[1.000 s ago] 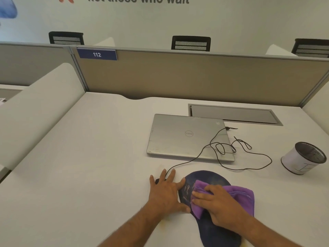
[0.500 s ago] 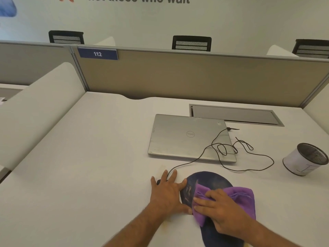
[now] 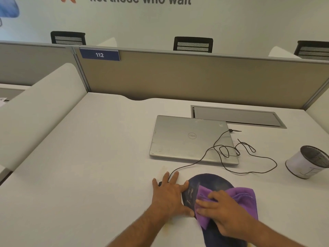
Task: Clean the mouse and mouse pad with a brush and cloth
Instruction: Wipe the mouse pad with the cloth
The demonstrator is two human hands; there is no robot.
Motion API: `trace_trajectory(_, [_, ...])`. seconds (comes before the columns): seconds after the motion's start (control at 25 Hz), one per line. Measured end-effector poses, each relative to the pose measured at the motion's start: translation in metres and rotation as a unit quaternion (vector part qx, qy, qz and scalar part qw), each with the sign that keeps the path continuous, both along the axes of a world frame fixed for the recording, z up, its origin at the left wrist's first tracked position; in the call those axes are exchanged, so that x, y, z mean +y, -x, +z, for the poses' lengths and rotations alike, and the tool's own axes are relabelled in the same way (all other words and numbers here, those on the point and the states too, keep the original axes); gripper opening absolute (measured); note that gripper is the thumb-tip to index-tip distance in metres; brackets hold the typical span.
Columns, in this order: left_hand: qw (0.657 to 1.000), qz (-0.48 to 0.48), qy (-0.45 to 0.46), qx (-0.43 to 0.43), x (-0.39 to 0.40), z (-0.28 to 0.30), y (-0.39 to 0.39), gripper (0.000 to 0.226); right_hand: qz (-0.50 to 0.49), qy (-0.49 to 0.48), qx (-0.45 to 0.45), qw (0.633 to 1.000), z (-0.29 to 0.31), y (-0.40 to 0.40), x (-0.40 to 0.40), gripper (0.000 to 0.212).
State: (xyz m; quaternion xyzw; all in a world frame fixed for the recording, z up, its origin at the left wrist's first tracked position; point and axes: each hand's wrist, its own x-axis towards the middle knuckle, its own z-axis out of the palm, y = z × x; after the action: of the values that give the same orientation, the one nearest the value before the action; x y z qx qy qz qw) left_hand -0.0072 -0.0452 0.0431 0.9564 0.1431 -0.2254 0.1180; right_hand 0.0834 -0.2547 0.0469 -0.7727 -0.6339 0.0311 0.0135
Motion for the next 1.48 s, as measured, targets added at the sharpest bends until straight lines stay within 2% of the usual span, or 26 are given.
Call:
trace_trajectory(0.12, [1.000,-0.001,-0.002,0.004,0.000,0.001,-0.002,0.106,0.022,0.018,-0.023,0.999,-0.001,0.001,0.002,0.054])
trace_trajectory(0.2, [1.000,-0.002,0.002,0.008,0.000,0.003,-0.002,0.105,-0.032,-0.002,-0.027,0.999,0.000,-0.009,0.017,0.056])
trace_trajectory(0.32, [1.000,0.004,0.008,0.001,0.001,0.003,-0.001,0.105,-0.159,-0.053,0.012,0.986,0.012,-0.021,0.041,0.053])
trace_trajectory(0.4, [1.000,0.007,0.009,-0.006,0.001,0.001,0.000,0.105,-0.192,-0.062,0.043,0.979,0.016,-0.024,0.044,0.048])
trace_trajectory(0.6, [1.000,0.007,0.011,-0.009,0.002,0.002,0.001,0.105,-0.021,-0.028,0.014,0.999,-0.004,-0.003,0.011,0.054])
trace_trajectory(0.68, [1.000,0.005,0.009,-0.010,0.001,0.002,0.000,0.105,0.010,-0.020,0.003,1.000,-0.005,0.004,0.007,0.057])
trace_trajectory(0.76, [1.000,0.002,0.007,-0.007,0.000,0.002,0.001,0.105,-0.011,-0.021,-0.002,1.000,-0.007,0.000,0.015,0.055])
trace_trajectory(0.92, [1.000,0.002,0.010,-0.011,0.001,0.001,0.001,0.108,-0.139,-0.006,0.014,0.990,-0.014,-0.018,0.044,0.053])
trace_trajectory(1.04, [1.000,0.002,0.010,-0.013,0.001,0.000,0.001,0.107,-0.189,-0.019,0.019,0.982,-0.013,-0.022,0.054,0.049])
trace_trajectory(1.12, [1.000,0.004,0.009,-0.018,0.001,-0.001,0.002,0.107,-0.167,-0.029,0.037,0.985,-0.007,-0.014,0.046,0.051])
trace_trajectory(1.28, [1.000,-0.002,0.002,-0.026,0.003,0.002,0.003,0.101,-0.040,-0.024,0.022,0.999,-0.007,0.007,0.022,0.048])
trace_trajectory(1.36, [1.000,-0.005,0.002,-0.027,0.002,0.001,0.003,0.102,-0.031,-0.004,0.005,1.000,-0.010,0.004,0.025,0.052])
trace_trajectory(1.48, [0.999,-0.002,0.006,-0.031,0.002,-0.001,0.005,0.109,-0.069,-0.006,-0.009,0.998,-0.013,-0.002,0.041,0.054])
